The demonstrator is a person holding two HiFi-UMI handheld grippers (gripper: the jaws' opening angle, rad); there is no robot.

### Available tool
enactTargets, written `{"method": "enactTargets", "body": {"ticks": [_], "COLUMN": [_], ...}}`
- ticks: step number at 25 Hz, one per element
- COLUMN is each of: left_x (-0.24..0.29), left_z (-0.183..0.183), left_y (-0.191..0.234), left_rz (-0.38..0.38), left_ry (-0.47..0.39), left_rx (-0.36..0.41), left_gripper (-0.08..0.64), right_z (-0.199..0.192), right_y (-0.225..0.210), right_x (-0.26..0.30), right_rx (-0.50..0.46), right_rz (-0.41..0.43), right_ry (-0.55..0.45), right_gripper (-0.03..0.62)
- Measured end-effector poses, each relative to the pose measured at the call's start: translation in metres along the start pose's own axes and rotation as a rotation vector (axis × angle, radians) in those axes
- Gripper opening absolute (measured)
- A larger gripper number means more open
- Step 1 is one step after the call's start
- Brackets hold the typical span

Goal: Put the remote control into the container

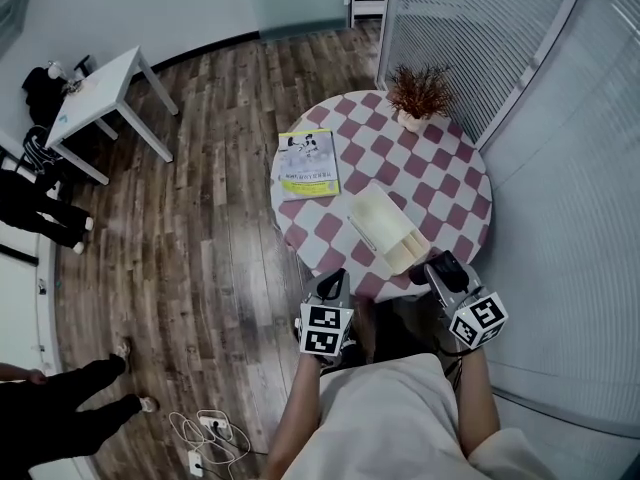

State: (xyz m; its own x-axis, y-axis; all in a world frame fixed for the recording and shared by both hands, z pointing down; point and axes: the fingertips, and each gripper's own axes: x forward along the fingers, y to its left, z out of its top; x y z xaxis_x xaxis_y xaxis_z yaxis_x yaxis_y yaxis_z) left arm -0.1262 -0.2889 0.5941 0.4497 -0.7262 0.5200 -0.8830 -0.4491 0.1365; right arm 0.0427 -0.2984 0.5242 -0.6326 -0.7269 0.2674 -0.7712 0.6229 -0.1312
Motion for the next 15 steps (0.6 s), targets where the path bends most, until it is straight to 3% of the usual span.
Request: {"method": "enactTargets", "body": {"ticks": [15], "left_x": [0.036], "left_z": [0.029], "left_y": [0.013], "left_rz": [0.001], "left_ry": [-0.004], "left_rx": [0.012], "left_gripper": [0.006], "right_z": [-0.002], "right_y": [-0.044], "right_x": [0.037], "right_rx": [0.037], "right_rz": [-0.009], "right_ry": [0.002], "right_gripper": [0.081]}}
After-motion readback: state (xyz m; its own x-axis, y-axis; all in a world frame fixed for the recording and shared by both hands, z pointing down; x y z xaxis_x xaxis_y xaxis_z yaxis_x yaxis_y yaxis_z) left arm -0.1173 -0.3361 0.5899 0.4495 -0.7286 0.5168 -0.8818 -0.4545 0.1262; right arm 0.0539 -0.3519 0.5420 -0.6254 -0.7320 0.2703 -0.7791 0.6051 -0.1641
